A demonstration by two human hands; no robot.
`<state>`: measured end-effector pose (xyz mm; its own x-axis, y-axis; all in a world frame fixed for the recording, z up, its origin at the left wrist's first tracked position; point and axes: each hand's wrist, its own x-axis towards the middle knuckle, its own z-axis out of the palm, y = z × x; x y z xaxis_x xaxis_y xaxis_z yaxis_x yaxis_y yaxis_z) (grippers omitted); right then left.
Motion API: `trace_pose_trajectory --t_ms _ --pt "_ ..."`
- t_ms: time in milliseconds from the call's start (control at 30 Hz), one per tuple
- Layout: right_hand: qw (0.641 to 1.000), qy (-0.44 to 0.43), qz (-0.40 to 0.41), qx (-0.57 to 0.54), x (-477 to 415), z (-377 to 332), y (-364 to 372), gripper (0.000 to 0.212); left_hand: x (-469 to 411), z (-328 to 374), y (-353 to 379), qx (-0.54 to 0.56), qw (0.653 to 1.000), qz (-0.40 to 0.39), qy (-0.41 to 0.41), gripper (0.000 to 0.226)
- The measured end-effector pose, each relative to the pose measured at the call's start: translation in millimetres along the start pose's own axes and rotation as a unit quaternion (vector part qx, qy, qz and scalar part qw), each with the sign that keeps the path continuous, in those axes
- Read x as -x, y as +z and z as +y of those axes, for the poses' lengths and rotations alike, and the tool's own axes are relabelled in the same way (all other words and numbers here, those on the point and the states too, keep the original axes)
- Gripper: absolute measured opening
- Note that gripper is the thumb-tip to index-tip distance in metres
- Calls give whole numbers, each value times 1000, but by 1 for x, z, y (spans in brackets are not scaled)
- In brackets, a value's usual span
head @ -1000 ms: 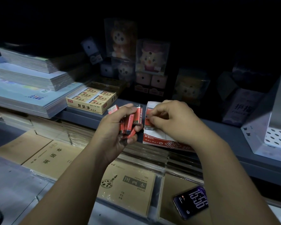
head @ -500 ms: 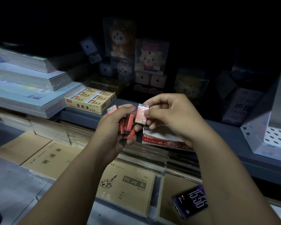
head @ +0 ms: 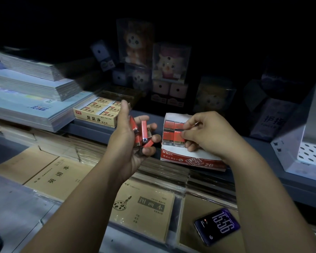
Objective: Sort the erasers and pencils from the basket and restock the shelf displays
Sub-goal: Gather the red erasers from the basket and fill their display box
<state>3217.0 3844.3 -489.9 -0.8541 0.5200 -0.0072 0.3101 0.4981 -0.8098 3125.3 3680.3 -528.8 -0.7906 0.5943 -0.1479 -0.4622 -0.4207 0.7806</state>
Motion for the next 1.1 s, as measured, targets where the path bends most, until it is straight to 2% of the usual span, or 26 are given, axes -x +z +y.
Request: trace_pose_trajectory --t_ms 133,233,400,567,667,767,867,1100 --pt "1000 4 -26 -1 1 -1 -2 27 0 0 -2 26 999 -23 -1 41" --pt "998 -3 -53 44 3 -1 -4 41 -1 1 -3 26 999 -30 -9 31" --pt "995 -28 -36 89 2 -2 -1 27 1 0 -4 31 998 -51 -18 22" --pt "990 -57 -18 130 0 -3 1 20 2 1 -6 -10 998 -65 -8 26" --pt "990 -125 18 64 2 -11 11 10 2 -1 -6 -30 997 -65 1 27" --pt "988 -154 -18 -28 12 -24 24 14 2 -1 -6 -55 996 -73 5 28" --pt "988 -143 -26 -56 13 -29 36 18 3 -2 -7 -74 995 -67 19 26" --pt "989 -71 -32 -129 9 -28 38 12 5 -2 -4 -95 992 -67 43 34"
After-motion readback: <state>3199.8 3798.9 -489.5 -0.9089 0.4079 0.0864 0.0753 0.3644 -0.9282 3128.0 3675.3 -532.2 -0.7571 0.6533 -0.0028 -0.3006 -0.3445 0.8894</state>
